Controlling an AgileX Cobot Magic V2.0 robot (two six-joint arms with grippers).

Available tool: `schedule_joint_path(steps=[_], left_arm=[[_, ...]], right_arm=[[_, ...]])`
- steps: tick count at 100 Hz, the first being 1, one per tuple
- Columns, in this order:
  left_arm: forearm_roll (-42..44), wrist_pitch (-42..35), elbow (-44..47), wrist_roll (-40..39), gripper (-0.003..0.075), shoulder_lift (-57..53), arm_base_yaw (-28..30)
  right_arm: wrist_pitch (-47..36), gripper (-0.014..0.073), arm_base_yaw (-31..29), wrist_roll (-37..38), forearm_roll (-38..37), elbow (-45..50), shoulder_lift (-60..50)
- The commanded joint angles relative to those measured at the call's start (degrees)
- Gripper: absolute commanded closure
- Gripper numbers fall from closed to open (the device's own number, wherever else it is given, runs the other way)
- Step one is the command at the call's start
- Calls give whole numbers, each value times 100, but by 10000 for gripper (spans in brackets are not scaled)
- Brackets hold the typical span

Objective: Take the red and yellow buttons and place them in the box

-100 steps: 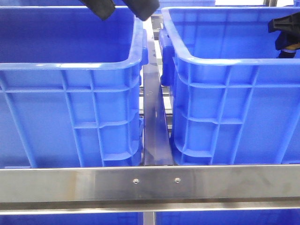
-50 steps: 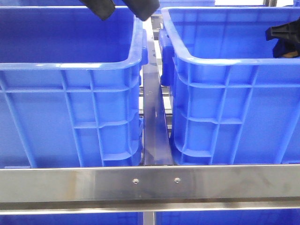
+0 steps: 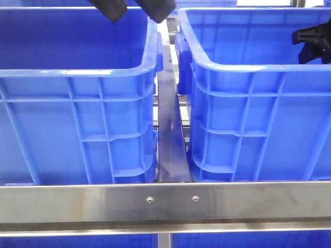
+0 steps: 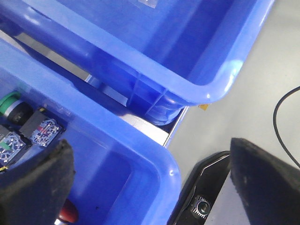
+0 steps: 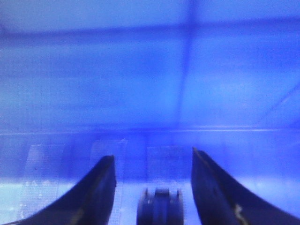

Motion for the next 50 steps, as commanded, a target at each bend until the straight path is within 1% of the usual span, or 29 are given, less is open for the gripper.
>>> schedule_joint_path(steps=[1, 14, 26, 33, 40, 43, 50], left_arm=[[-121, -267, -167, -56, 101, -205, -44], [-121, -267, -167, -56, 101, -205, -44], [-121, -267, -167, -56, 101, -205, -44], [-121, -267, -167, -56, 101, -205, -44], [-121, -267, -167, -56, 101, -205, -44], [-121, -267, -167, -56, 101, -205, -44], [-121, -267, -167, -56, 101, -205, -44]], right_arm=[[-184, 186, -52, -38, 60, -196, -295], [-340, 186, -52, -38, 60, -196, -408], [-303, 186, -52, -38, 60, -196, -634], [-201, 203, -52, -38, 60, -158, -817], [-29, 253, -52, -38, 52, -123, -1047], [64, 289, -52, -38, 53, -99, -1169], [314, 403, -52, -38, 53, -11, -1445]])
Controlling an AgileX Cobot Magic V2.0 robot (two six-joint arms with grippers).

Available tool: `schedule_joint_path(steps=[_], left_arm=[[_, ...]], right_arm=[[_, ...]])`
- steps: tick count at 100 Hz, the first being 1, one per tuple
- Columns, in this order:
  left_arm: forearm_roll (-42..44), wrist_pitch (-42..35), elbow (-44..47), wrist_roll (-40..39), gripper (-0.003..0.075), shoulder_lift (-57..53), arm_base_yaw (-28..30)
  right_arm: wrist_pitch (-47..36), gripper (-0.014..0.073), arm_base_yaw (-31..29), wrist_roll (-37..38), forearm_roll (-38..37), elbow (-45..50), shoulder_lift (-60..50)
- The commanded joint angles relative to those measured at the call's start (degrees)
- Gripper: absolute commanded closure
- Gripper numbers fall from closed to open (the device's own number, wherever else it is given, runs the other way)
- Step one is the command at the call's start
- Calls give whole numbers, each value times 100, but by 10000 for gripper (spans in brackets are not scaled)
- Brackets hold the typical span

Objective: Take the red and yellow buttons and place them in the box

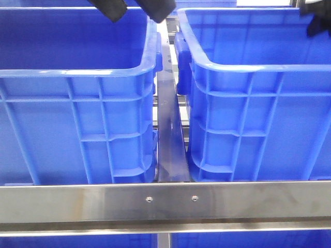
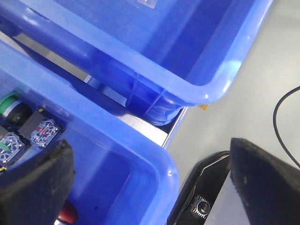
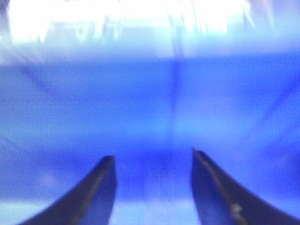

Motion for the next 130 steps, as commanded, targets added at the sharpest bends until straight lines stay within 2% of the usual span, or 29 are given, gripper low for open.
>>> schedule_joint_path(steps=[1, 9, 14, 19, 26, 43, 86, 130], left_arm=[[-121, -267, -167, -56, 101, -205, -44], [-108, -304, -167, -56, 110, -205, -34], [-93, -345, -167, -70, 145, -205, -24], [-93, -390, -167, -156, 207, -216, -1], [-10, -416, -167, -390, 337, -229, 37], [241, -517, 59, -673, 742, -517, 46], [241, -1649, 1073, -837, 740, -1819, 46], [241, -3174, 2956, -837, 740, -3496, 46]], right_arm=[[252, 427, -50, -38, 53, -56, -619], [582, 558, -50, -38, 53, 62, -944], [782, 641, -50, -38, 53, 178, -1198], [931, 660, -50, -38, 53, 304, -1422], [1064, 655, -50, -38, 53, 528, -1754], [1011, 655, -50, -38, 53, 1255, -2647], [750, 655, -50, -38, 53, 2951, -5128], [700, 655, -50, -38, 53, 4666, -7666]])
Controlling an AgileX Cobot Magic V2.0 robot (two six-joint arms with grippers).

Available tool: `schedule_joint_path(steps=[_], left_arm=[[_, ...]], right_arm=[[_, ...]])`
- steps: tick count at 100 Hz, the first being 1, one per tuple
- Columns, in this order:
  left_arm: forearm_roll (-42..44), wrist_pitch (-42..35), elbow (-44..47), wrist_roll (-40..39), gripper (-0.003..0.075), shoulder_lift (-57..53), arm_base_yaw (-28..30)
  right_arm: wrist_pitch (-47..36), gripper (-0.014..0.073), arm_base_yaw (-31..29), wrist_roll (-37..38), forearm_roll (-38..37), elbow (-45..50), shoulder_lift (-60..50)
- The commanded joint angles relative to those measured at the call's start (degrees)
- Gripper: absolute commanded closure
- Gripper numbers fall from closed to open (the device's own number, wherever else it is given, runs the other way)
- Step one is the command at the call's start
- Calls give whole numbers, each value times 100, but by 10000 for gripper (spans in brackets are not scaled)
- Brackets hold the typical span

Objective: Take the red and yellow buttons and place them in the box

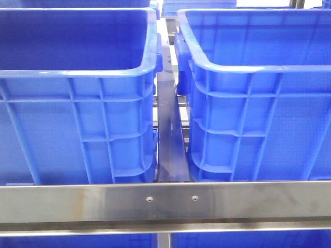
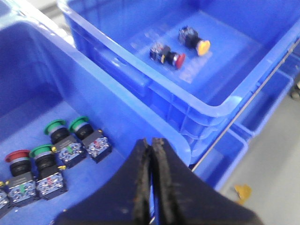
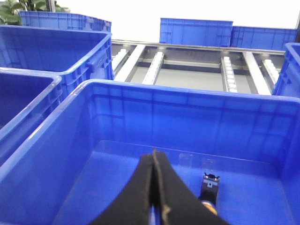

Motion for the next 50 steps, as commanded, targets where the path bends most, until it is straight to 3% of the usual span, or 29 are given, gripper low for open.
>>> schedule_joint_path(steps=[1, 27, 50], left_arm=[[-97, -708, 222, -56, 740, -392, 7], [-86, -1038, 1220, -56, 740, -1339, 7], [-86, -1296, 1818, -56, 740, -1961, 7]], right_arm=[[-194, 655, -27, -38, 95, 151, -376], [47, 655, -27, -38, 95, 1041, -1277], [190, 655, -27, -38, 95, 1261, -1374]])
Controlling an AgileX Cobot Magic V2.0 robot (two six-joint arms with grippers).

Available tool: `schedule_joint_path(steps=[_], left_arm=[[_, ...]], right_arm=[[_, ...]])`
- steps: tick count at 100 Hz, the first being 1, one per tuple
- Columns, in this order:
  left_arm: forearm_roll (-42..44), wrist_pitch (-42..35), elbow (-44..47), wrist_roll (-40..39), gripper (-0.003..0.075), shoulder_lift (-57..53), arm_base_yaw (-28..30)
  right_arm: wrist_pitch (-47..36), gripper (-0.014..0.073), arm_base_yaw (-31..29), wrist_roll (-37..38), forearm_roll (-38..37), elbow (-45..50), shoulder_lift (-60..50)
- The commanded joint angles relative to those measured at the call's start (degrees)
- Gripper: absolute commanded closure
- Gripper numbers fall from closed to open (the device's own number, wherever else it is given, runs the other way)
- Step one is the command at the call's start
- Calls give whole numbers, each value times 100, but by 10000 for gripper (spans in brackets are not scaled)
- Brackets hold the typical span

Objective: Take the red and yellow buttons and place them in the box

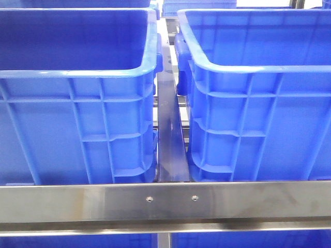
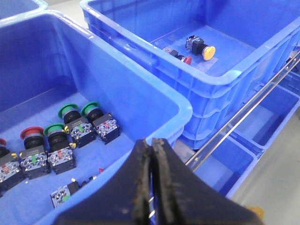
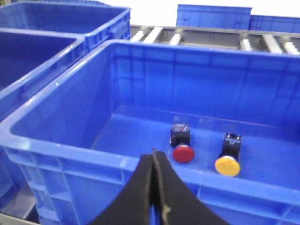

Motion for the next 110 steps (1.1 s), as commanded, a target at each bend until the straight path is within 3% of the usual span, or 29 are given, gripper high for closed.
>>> schedule_joint_path(steps=[1, 110], left_arm=[[-70, -571, -7, -56, 740, -160, 7], [-44, -405, 53, -56, 740, -236, 7]], right_arm=[[-181, 655, -27, -38, 108, -127, 46], [-151, 655, -27, -38, 114, -127, 46]])
